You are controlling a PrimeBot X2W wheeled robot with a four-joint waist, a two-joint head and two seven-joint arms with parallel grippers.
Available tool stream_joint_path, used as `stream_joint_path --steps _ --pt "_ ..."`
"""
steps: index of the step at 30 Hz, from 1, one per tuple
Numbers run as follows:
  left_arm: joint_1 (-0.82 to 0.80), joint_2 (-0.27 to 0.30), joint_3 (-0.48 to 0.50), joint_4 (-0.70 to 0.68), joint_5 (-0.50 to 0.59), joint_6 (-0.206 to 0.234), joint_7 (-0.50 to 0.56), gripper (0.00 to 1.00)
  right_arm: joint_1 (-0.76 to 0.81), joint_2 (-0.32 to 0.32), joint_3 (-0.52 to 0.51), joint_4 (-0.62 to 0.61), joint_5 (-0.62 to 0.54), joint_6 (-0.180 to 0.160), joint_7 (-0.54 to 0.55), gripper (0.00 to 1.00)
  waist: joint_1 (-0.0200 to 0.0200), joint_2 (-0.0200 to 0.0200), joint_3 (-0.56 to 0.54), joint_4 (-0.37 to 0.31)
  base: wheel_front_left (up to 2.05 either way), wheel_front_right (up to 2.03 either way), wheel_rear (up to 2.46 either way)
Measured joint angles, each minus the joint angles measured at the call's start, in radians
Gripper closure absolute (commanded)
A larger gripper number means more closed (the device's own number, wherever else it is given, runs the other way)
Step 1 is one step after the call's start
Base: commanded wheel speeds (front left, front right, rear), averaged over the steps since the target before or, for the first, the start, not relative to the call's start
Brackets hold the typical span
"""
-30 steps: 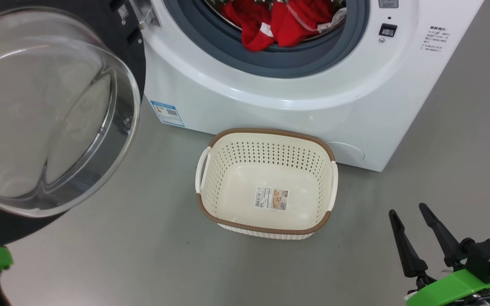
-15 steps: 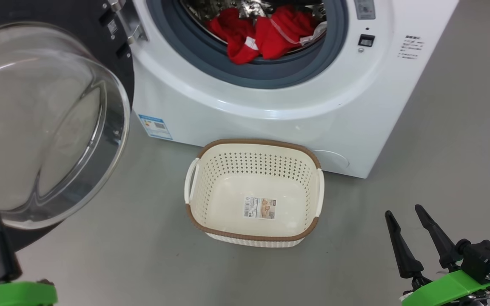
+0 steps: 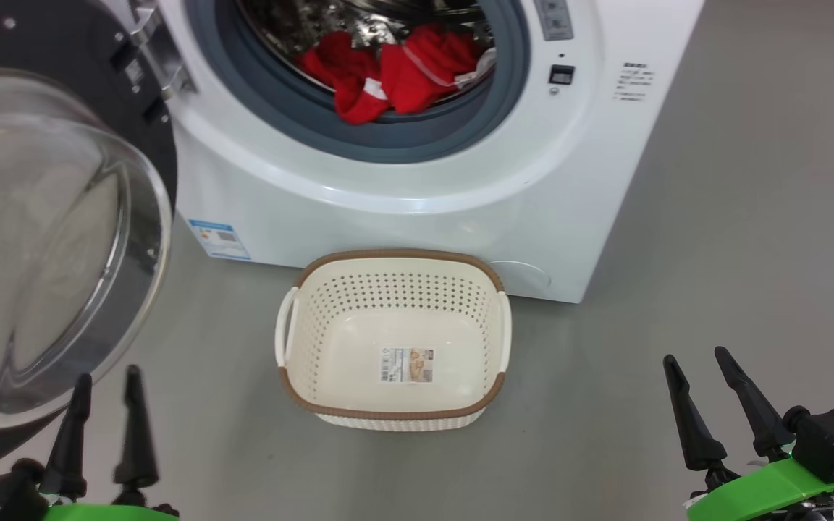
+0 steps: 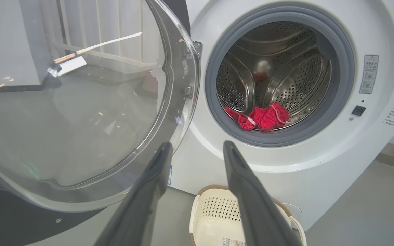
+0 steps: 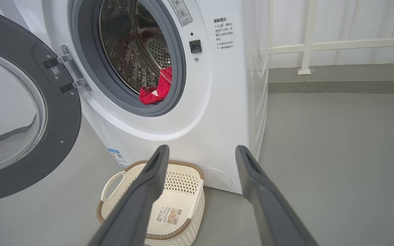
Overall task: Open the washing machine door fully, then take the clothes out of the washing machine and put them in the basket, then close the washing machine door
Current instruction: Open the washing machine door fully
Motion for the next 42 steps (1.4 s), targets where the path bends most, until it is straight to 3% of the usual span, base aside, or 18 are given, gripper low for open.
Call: stream_joint_path --steps 1,28,42 --pt "0.0 0.004 -0.011 -0.001 -0.003 0.0 0.0 0.0 0.0 0.001 -0.002 0.0 0.0 0.0 0.0 0.0 -0.0001 0.0 -0.002 -0.008 0.0 0.0 0.0" --pt "0.018 0.067 -0.193 -0.027 -0.052 0.0 0.0 0.0 0.006 0.029 -0.039 -0.001 0.0 0.0 -0.002 0.0 0.0 0.0 0.009 -0.242 0.0 0.0 0.0" --pt "0.017 0.068 -0.208 -0.031 -0.052 0.0 0.0 0.0 0.006 0.035 -0.054 -0.006 0.0 0.0 -0.003 0.0 -0.0001 0.0 0.02 -0.259 0.0 0.0 0.0"
